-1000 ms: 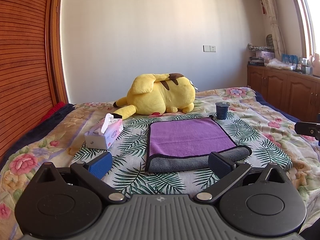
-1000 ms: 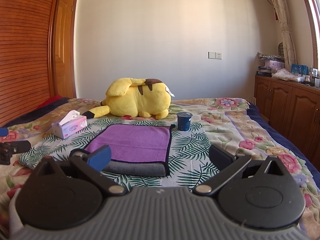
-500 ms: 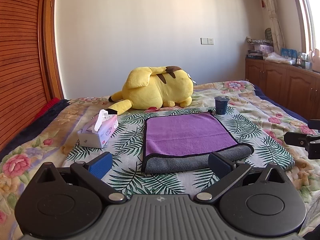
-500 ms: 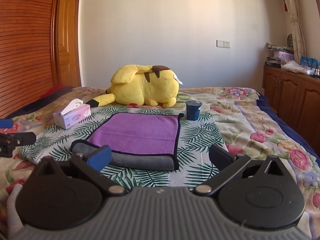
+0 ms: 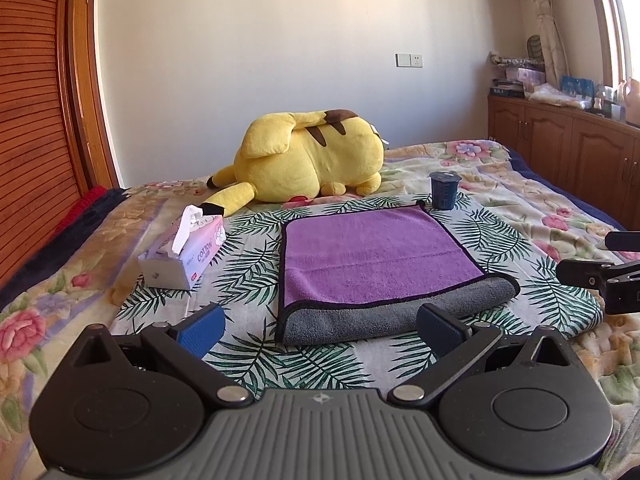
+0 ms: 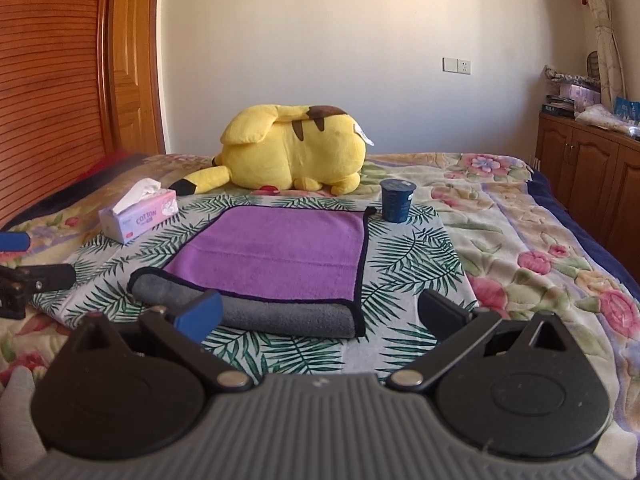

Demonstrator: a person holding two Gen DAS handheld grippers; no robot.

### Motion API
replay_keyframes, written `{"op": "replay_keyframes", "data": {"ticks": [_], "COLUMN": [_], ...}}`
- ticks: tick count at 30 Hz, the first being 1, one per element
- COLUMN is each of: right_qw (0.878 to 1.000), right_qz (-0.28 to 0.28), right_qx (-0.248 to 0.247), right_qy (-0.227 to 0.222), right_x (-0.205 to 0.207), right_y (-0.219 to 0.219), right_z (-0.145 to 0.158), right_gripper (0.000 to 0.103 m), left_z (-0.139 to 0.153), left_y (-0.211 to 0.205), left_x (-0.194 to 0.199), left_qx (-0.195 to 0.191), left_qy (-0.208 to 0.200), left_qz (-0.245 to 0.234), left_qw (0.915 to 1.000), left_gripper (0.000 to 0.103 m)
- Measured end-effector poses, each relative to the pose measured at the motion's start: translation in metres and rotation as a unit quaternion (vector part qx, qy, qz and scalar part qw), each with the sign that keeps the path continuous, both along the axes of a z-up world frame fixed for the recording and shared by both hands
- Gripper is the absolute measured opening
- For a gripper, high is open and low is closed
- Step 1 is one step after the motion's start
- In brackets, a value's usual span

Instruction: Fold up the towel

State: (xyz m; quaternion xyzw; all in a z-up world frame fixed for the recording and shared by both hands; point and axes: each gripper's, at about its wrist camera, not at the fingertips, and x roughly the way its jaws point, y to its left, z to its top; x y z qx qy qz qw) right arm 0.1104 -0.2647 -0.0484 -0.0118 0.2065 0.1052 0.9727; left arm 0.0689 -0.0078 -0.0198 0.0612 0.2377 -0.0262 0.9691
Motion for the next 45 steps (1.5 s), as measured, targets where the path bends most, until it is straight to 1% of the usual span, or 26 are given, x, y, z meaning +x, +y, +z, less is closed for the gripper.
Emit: {"op": "replay_keyframes", "data": {"ticks": [11, 14, 20, 28, 30, 32, 34, 36, 38, 40, 45], "right_qw": [1.0, 0.999, 0.998, 0.998, 0.998, 0.997, 0.996, 0.996, 0.995, 0.994, 0.991], "right_qz": [-0.004, 0.004, 0.013, 0.024, 0.028, 0.032, 0.034, 0.033, 0.034, 0.036, 0.029], "right_qx": [0.004, 0.016, 0.021, 0.017, 0.017, 0.013, 0.011, 0.008, 0.007, 0.006, 0.0], "right_qy": [0.023, 0.037, 0.054, 0.056, 0.061, 0.068, 0.078, 0.085, 0.093, 0.102, 0.13], "right_x": [0.032, 0.039, 0.054, 0.075, 0.081, 0.086, 0.092, 0.097, 0.101, 0.106, 0.118], "right_y": [-0.004, -0.005, -0.004, -0.001, -0.002, -0.001, -0.001, -0.001, -0.002, -0.003, -0.007], "right_z": [-0.008, -0.011, -0.016, -0.019, -0.021, -0.024, -0.028, -0.031, -0.034, -0.036, -0.046], "right_gripper": [0.103, 0.103, 0.103, 0.102, 0.102, 0.093, 0.092, 0.092, 0.089, 0.089, 0.087], "left_z": [-0.005, -0.008, -0.014, -0.025, -0.028, -0.03, -0.032, -0.034, -0.036, -0.038, -0.045], "left_y": [0.003, 0.003, 0.004, 0.007, 0.008, 0.01, 0.012, 0.015, 0.017, 0.02, 0.027], "left_x": [0.024, 0.031, 0.046, 0.067, 0.073, 0.078, 0.084, 0.089, 0.094, 0.099, 0.113], "left_qx": [0.006, 0.008, 0.011, 0.014, 0.011, 0.008, 0.004, -0.002, -0.006, -0.012, -0.022], "left_qy": [0.015, 0.017, 0.027, 0.041, 0.048, 0.053, 0.057, 0.058, 0.061, 0.068, 0.083], "left_qz": [-0.002, -0.006, -0.011, -0.018, -0.018, -0.019, -0.02, -0.019, -0.017, -0.018, -0.02], "left_qw": [0.9999, 0.9998, 0.9995, 0.9989, 0.9986, 0.9984, 0.9982, 0.9981, 0.998, 0.9975, 0.9961], "left_gripper": [0.087, 0.087, 0.087, 0.087, 0.087, 0.087, 0.086, 0.081, 0.079, 0.072, 0.062]}}
